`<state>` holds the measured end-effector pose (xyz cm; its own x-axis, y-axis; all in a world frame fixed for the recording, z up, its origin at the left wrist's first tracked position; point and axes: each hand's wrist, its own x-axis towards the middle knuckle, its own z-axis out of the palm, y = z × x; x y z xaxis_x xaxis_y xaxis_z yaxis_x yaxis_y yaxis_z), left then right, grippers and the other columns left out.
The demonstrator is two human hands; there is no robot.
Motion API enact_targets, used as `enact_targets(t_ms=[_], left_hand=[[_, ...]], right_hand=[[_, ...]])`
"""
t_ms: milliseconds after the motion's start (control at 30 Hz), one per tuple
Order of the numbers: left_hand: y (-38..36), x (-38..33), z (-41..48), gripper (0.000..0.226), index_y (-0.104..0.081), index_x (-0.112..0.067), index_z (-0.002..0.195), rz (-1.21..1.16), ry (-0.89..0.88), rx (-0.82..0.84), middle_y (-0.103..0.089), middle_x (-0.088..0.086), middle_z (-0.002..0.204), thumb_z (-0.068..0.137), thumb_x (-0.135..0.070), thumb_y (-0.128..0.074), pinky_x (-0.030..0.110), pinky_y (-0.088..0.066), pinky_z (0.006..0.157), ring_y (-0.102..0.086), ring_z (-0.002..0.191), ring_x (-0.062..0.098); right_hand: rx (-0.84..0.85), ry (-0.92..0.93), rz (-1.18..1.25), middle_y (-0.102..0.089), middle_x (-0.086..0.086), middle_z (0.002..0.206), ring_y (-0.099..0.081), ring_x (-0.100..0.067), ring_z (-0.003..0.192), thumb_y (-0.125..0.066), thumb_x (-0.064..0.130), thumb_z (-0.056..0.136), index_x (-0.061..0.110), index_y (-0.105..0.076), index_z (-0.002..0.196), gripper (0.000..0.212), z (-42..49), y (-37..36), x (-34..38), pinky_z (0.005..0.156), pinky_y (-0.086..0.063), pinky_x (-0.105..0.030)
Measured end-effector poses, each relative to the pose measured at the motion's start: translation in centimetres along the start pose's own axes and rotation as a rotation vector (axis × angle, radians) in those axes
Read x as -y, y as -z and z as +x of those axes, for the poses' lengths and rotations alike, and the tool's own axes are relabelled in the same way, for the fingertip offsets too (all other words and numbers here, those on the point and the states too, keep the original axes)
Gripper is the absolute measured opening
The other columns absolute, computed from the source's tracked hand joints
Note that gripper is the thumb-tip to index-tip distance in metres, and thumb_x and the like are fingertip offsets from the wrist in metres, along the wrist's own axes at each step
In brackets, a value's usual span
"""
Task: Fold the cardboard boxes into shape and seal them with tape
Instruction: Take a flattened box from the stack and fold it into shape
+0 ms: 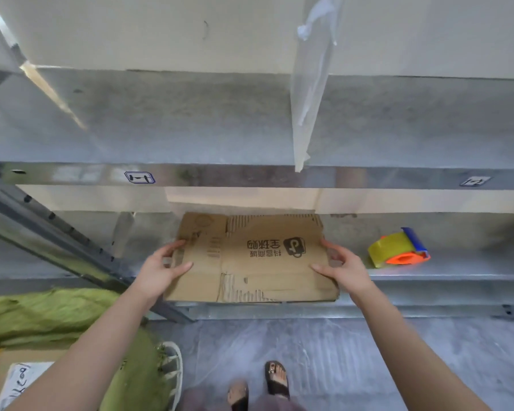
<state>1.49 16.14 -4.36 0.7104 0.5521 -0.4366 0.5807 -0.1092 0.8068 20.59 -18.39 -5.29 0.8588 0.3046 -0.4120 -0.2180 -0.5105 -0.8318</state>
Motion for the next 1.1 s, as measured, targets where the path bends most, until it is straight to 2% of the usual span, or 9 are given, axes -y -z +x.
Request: enact_targets(t_ms=[67, 100, 267, 367, 433, 667, 767, 900, 1100], left_hand=[[-0.4, -1.7, -0.8, 0.05, -0.055, -0.058, 0.107, -0.008, -0.056, -0.005, -0.053, -0.002, 0.126, 0.076, -0.027, -0.08, 0.048, -0.048, 0.098, -0.055, 0.114, 0.025], [-1.0, -2.7, -1.2, 0.051, -0.055, -0.057, 0.108, -0.011, -0.089, 0.002, -0.054, -0.004, 0.126, 0.076, -0.027, -0.08, 0.047, -0.048, 0.098, -0.055, 0.115, 0.023], [-5.8, -7.3, -2.7, 0.052, -0.052, -0.045, 0.121, 0.019, -0.185, -0.011, -0.053, -0.003, 0.123, 0.08, -0.024, -0.077, 0.039, -0.043, 0.101, -0.049, 0.116, 0.018], [-9.4, -9.8, -3.8, 0.054, -0.052, -0.038, 0.125, -0.008, -0.24, -0.021, -0.053, -0.003, 0.124, 0.081, -0.02, -0.076, 0.036, -0.041, 0.101, -0.047, 0.117, 0.016], [-11.7, -11.2, -4.5, 0.054, -0.052, -0.036, 0.126, -0.03, -0.263, -0.031, -0.054, -0.002, 0.124, 0.081, -0.019, -0.076, 0.032, -0.04, 0.098, -0.047, 0.118, 0.015], [-23.0, -15.3, -8.6, 0.056, -0.05, -0.042, 0.125, -0.164, -0.272, -0.072, -0.053, 0.001, 0.125, 0.082, -0.017, -0.075, 0.036, -0.042, 0.102, -0.048, 0.12, 0.014], [-28.4, -17.3, -10.3, 0.058, -0.05, -0.044, 0.126, -0.197, -0.277, -0.016, -0.055, 0.001, 0.127, 0.081, -0.017, -0.076, 0.041, -0.046, 0.102, -0.052, 0.121, 0.015], [-34.7, -20.2, -11.0, 0.063, -0.046, -0.056, 0.12, -0.166, -0.302, 0.074, -0.056, -0.005, 0.127, 0.079, -0.02, -0.078, 0.043, -0.047, 0.101, -0.051, 0.124, 0.014], [-43.0, -23.6, -11.0, 0.077, -0.033, -0.047, 0.139, -0.125, -0.34, 0.173, -0.06, -0.01, 0.12, 0.084, -0.01, -0.073, 0.038, -0.052, 0.094, -0.058, 0.112, 0.008]], right_hand=[[-0.045, 0.062, -0.031, -0.062, 0.002, 0.114, -0.059, -0.002, 0.102, -0.085, 0.012, 0.072, 0.025, -0.058, 0.13, 0.065, -1.0, 1.9, 1.3, 0.082, -0.045, -0.011], [-0.075, 0.085, -0.045, -0.061, 0.003, 0.113, -0.059, -0.002, 0.097, -0.084, 0.012, 0.073, 0.023, -0.057, 0.132, 0.066, -1.3, 3.0, 1.7, 0.081, -0.044, -0.01], [-0.191, 0.12, -0.048, -0.061, -0.003, 0.116, -0.062, -0.017, 0.105, -0.086, 0.02, 0.071, 0.026, -0.048, 0.14, 0.079, -2.1, 9.3, 1.1, 0.096, -0.048, -0.031], [-0.201, 0.131, -0.05, -0.062, -0.002, 0.12, -0.063, -0.015, 0.104, -0.084, 0.019, 0.074, 0.02, -0.051, 0.139, 0.073, -2.1, 13.5, 0.4, 0.096, -0.047, -0.027], [-0.186, 0.153, -0.029, -0.064, -0.005, 0.126, -0.064, -0.016, 0.106, -0.083, 0.017, 0.075, 0.017, -0.051, 0.139, 0.072, -1.7, 16.2, -0.4, 0.101, -0.048, -0.031], [-0.215, 0.174, -0.015, -0.062, -0.004, 0.129, -0.061, -0.015, 0.113, -0.08, 0.017, 0.078, 0.015, -0.052, 0.138, 0.067, -1.8, 27.9, -3.6, 0.103, -0.046, -0.033], [-0.225, 0.15, 0.004, -0.064, 0.0, 0.126, -0.061, -0.012, 0.112, -0.079, 0.015, 0.08, 0.018, -0.054, 0.138, 0.063, -2.5, 33.7, -6.1, 0.103, -0.047, -0.035], [-0.249, 0.083, 0.126, -0.062, 0.0, 0.127, -0.061, -0.014, 0.111, -0.074, 0.005, 0.083, 0.014, -0.049, 0.14, 0.064, -2.8, 39.9, -9.0, 0.091, -0.048, -0.029], [-0.368, 0.032, 0.117, -0.061, 0.0, 0.129, -0.06, -0.018, 0.112, -0.074, 0.008, 0.083, 0.019, -0.049, 0.138, 0.062, -2.7, 46.0, -13.6, 0.101, -0.049, -0.044]])
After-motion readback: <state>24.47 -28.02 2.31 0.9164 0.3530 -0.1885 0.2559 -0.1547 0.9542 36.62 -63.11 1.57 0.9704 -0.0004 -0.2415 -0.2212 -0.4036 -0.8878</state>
